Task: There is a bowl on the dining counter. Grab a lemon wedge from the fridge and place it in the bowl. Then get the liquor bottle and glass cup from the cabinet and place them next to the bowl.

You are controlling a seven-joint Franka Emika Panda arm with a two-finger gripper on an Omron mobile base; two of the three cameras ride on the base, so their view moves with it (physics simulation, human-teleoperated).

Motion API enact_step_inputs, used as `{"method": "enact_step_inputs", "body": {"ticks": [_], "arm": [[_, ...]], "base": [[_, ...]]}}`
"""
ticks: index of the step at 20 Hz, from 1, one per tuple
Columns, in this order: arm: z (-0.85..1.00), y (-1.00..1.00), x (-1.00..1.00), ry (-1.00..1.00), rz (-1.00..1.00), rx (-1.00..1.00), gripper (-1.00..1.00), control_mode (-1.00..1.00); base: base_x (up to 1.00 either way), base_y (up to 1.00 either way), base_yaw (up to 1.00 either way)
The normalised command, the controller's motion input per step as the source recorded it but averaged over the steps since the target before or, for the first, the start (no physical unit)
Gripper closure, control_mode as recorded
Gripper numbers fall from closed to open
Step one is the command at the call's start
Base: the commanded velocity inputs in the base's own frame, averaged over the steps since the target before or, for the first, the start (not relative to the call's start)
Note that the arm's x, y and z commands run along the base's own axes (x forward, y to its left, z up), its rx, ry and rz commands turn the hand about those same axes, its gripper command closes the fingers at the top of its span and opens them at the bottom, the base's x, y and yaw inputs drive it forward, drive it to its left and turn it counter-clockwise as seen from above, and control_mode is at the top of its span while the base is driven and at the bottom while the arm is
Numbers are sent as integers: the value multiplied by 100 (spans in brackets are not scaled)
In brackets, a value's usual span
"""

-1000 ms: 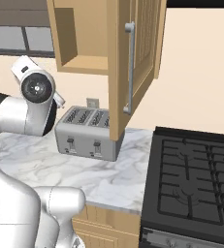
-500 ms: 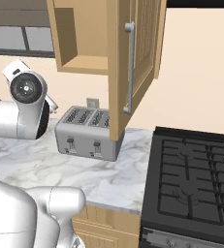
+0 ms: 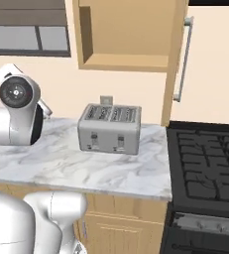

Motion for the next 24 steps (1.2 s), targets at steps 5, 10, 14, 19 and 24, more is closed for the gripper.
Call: {"method": "enact_step_inputs", "body": {"ticks": [5,10,14,19,24], "arm": [[0,0,0,0,0,0,100,100],[0,0,0,0,0,0,100,100],[0,0,0,0,0,0,100,100],[0,0,0,0,0,0,100,100],[0,0,0,0,0,0,100,100]], "base": [[-69,54,-56],[-74,41,-66],[-74,38,-68],[-79,35,-68],[-76,24,-72]]}}
